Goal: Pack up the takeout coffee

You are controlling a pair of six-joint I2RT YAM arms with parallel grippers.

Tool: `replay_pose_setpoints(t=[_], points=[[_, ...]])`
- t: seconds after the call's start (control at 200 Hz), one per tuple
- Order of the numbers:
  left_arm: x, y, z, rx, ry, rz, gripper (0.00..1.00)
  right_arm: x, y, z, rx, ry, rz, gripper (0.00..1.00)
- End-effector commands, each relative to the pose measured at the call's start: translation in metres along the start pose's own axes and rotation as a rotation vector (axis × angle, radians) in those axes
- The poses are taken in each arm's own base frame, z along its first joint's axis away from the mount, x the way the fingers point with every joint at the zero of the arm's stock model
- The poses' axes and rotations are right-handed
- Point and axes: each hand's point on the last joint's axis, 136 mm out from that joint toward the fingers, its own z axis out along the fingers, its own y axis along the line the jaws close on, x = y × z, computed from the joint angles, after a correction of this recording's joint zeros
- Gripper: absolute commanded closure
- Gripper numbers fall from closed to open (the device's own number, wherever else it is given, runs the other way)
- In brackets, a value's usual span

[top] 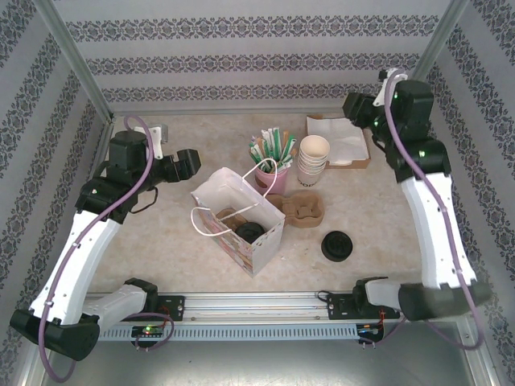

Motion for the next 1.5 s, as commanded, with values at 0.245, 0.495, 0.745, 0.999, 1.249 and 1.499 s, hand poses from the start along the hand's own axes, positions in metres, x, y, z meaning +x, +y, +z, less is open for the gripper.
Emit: replay_pose_setpoints(t=[0.245,0.495,0.745,0.999,1.249,1.499], points=[[0.024,-0.029,-0.030,0.136,0.150,0.168,0.16,0.084,-0.115,0.110,0.119,0.376,0.245,0.59],[0.022,-0.032,-0.024,0.144,0.151,0.144,0.16,0.146,-0.142,0.128,0.217,0.442,0.474,0.45],[0.018,-0.039,-0.021,0.179,0.128,0.100,0.16,0.178,-0.153,0.130,0.262,0.362,0.730,0.48],[0.018,-0.038,-0.022,0.178,0.116,0.092,0.16,0.190,-0.165,0.147,0.307,0.313,0.828,0.46],[0.020,-0.037,-0.024,0.171,0.112,0.080,0.15,0.208,-0.176,0.153,0.351,0.300,0.910,0.43],[0.018,-0.036,-0.022,0.168,0.113,0.076,0.15,0.228,-0.178,0.165,0.356,0.323,0.951,0.44]])
